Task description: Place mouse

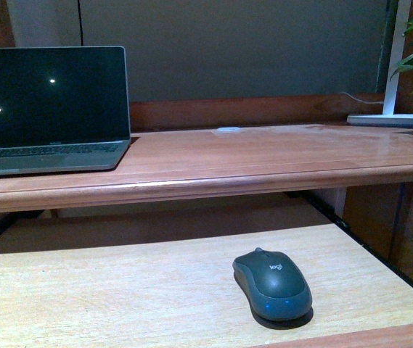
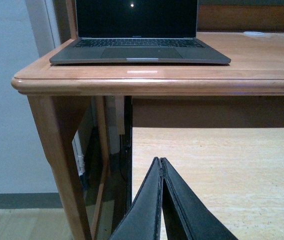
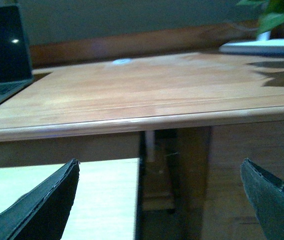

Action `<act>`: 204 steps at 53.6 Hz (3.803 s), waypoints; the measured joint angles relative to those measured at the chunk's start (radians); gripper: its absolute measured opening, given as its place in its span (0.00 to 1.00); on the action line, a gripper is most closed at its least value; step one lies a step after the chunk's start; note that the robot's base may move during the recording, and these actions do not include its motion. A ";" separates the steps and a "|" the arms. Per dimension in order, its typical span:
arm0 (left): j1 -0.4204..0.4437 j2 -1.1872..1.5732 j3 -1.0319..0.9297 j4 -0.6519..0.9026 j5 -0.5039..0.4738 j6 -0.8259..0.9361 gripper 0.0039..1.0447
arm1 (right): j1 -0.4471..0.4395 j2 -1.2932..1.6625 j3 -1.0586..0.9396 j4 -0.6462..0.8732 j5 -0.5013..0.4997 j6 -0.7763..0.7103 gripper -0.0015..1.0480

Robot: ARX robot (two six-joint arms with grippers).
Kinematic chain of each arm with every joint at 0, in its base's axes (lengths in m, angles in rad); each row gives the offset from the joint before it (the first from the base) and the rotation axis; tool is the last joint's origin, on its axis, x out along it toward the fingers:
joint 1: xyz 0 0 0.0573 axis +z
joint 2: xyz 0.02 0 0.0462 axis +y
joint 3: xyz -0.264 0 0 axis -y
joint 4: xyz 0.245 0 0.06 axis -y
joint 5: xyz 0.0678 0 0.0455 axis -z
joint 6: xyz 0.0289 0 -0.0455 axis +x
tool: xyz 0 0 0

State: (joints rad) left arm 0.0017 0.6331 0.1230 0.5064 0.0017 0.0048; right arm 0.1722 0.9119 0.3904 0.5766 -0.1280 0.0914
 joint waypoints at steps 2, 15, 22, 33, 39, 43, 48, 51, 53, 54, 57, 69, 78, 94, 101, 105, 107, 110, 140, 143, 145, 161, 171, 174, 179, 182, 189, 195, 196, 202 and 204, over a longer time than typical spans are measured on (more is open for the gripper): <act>0.000 -0.023 -0.012 -0.011 0.000 0.000 0.02 | 0.068 0.080 0.047 -0.003 -0.018 -0.011 0.93; 0.000 -0.137 -0.059 -0.079 0.000 0.000 0.02 | 0.317 0.299 0.145 -0.035 -0.050 -0.154 0.93; 0.000 -0.193 -0.074 -0.118 0.000 0.000 0.02 | 0.377 0.360 0.149 -0.024 0.004 -0.225 0.93; 0.000 -0.257 -0.116 -0.138 0.000 0.000 0.02 | 0.453 0.500 0.186 0.039 0.097 -0.266 0.93; 0.000 -0.307 -0.116 -0.179 -0.002 0.000 0.02 | 0.474 0.587 0.233 0.056 0.151 -0.270 0.93; 0.000 -0.340 -0.116 -0.212 -0.002 0.000 0.02 | 0.482 0.637 0.274 0.039 0.183 -0.274 0.93; 0.000 -0.377 -0.116 -0.249 -0.002 0.000 0.02 | 0.475 0.677 0.319 -0.013 0.228 -0.273 0.93; 0.000 -0.394 -0.116 -0.267 -0.002 0.000 0.02 | 0.463 0.681 0.335 -0.046 0.240 -0.264 0.93; 0.000 -0.408 -0.116 -0.280 -0.002 0.000 0.02 | 0.456 0.680 0.342 -0.074 0.244 -0.262 0.93; 0.000 -0.413 -0.116 -0.286 -0.002 0.000 0.02 | 0.454 0.678 0.344 -0.085 0.243 -0.259 0.93; 0.000 -0.430 -0.116 -0.301 -0.002 0.000 0.02 | 0.448 0.674 0.349 -0.114 0.236 -0.250 0.93; 0.000 -0.556 -0.116 -0.462 -0.002 0.000 0.02 | 0.438 0.676 0.385 -0.214 0.213 -0.245 0.93; 0.000 -0.623 -0.116 -0.503 -0.002 0.000 0.02 | 0.431 0.693 0.444 -0.330 0.192 -0.233 0.93; 0.000 -0.627 -0.116 -0.504 -0.002 0.000 0.02 | 0.422 0.711 0.521 -0.483 0.168 -0.226 0.84; 0.000 -0.627 -0.116 -0.504 -0.002 0.000 0.02 | 0.418 0.710 0.525 -0.493 0.161 -0.238 0.67; 0.000 -0.627 -0.116 -0.504 -0.002 0.000 0.02 | 0.411 0.708 0.525 -0.493 0.161 -0.236 0.55; 0.000 -0.627 -0.116 -0.504 -0.002 0.000 0.02 | 0.407 0.704 0.525 -0.492 0.163 -0.233 0.53; 0.000 -0.627 -0.116 -0.504 -0.002 0.000 0.02 | 0.400 0.697 0.525 -0.492 0.175 -0.223 0.53; 0.000 -0.627 -0.116 -0.504 -0.002 -0.002 0.10 | 0.434 0.679 0.946 -0.592 0.179 -0.052 0.53; 0.000 -0.627 -0.116 -0.504 -0.002 -0.002 0.19 | 0.448 0.755 1.044 -0.604 0.206 -0.044 0.53; 0.000 -0.627 -0.116 -0.504 -0.002 -0.002 0.24 | 0.455 0.802 1.103 -0.614 0.223 -0.039 0.53; 0.000 -0.627 -0.116 -0.504 -0.002 -0.002 0.65 | 0.492 1.160 1.543 -0.769 0.347 -0.028 0.53; 0.000 -0.627 -0.116 -0.504 -0.002 -0.002 0.94 | 0.493 1.359 1.805 -0.890 0.455 -0.028 0.53; 0.000 -0.627 -0.116 -0.504 -0.002 -0.002 0.92 | 0.491 1.393 1.846 -0.909 0.475 -0.028 0.53; 0.000 -0.627 -0.116 -0.504 -0.002 -0.002 0.93 | 0.490 1.426 1.884 -0.925 0.491 -0.029 0.53; 0.000 -0.627 -0.116 -0.504 -0.002 -0.002 0.93 | 0.490 1.442 1.896 -0.930 0.502 -0.029 0.53; 0.000 -0.627 -0.116 -0.504 -0.002 -0.002 0.93 | 0.492 1.457 1.899 -0.924 0.509 -0.026 0.58; 0.000 -0.627 -0.116 -0.504 -0.002 -0.002 0.93 | 0.492 1.459 1.891 -0.882 0.502 -0.021 0.73; 0.000 -0.627 -0.116 -0.504 -0.002 -0.002 0.93 | 0.492 1.459 1.890 -0.875 0.502 -0.019 0.74; 0.000 -0.627 -0.116 -0.504 -0.002 -0.002 0.93 | 0.485 1.438 1.846 -0.802 0.491 0.003 0.90; 0.000 -0.627 -0.116 -0.504 -0.002 -0.002 0.93 | 0.481 1.425 1.818 -0.770 0.481 0.010 0.94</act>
State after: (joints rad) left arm 0.0017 0.0063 0.0074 0.0021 -0.0002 0.0029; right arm 0.6533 2.3367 2.2086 -0.1936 0.3527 0.1009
